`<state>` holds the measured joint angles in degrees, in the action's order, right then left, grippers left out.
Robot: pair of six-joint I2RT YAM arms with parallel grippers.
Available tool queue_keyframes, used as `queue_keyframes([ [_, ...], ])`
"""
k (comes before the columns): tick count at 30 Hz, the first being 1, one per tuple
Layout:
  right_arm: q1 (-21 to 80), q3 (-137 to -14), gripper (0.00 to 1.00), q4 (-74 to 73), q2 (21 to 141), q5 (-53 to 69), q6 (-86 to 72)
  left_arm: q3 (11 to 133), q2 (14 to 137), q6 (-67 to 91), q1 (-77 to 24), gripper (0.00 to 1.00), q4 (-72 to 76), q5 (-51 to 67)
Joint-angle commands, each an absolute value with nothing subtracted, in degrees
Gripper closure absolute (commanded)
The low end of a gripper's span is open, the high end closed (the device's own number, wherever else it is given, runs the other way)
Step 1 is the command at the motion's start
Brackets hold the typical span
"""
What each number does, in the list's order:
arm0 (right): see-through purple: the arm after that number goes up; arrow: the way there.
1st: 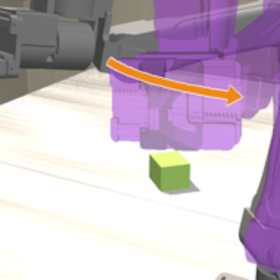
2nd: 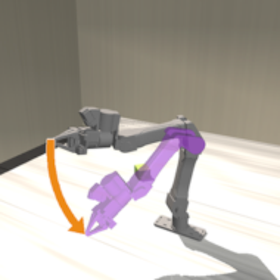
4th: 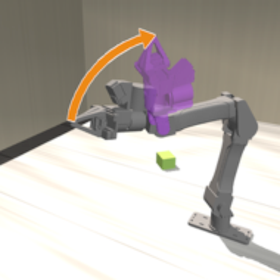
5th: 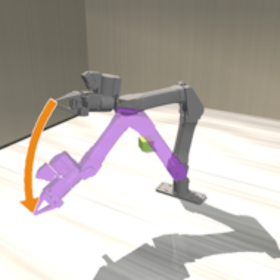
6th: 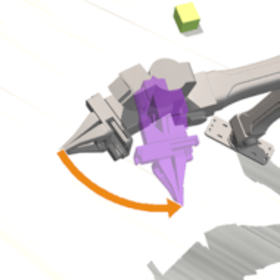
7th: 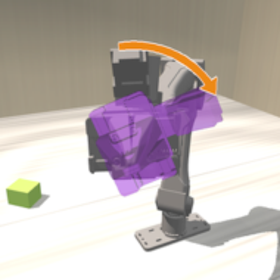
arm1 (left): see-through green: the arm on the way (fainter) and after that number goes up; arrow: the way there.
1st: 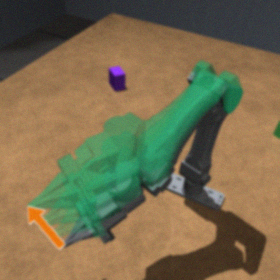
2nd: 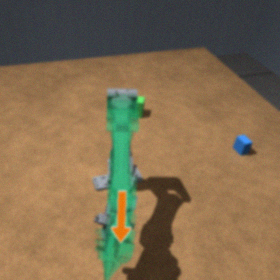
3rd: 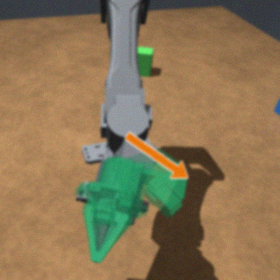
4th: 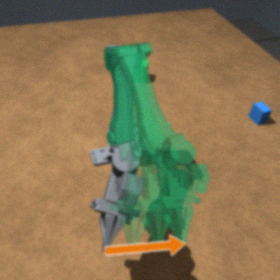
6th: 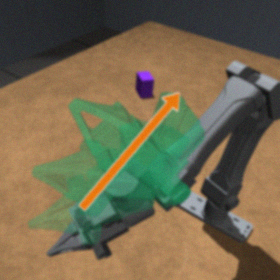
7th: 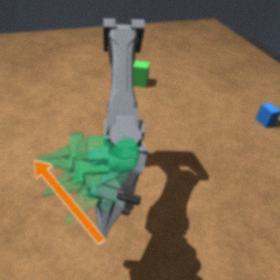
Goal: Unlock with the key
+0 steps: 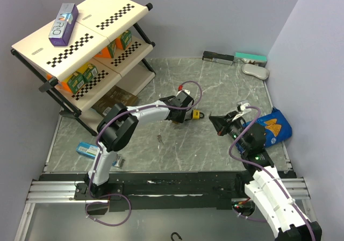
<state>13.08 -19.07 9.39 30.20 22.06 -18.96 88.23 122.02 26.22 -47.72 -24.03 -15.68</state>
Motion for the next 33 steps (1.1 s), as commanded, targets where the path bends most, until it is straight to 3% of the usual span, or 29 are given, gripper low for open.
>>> queue_keyframes([
  [1,12.66,-18.90,1.00,11.25,31.11,21.45,-17.93,83.33,124.02,28.21,-47.81,0.89,-24.54,-10.74],
  [3,12.57,-18.90,1.00,11.34,31.81,21.36,-17.49,82.10,122.52,29.96,-47.64,0.99,-22.42,-9.32],
  [11,14.93,-18.38,1.00,10.37,39.72,22.85,-20.47,72.08,117.17,38.58,-45.97,0.99,-6.89,-2.99],
  [21,27.86,-19.77,1.00,15.37,53.77,16.96,-25.31,56.18,110.22,48.51,-42.98,0.99,12.63,1.84],
  [33,31.46,-26.53,1.00,22.41,74.43,16.17,-27.77,49.75,111.09,53.79,-40.61,0.99,24.17,8.00],
])
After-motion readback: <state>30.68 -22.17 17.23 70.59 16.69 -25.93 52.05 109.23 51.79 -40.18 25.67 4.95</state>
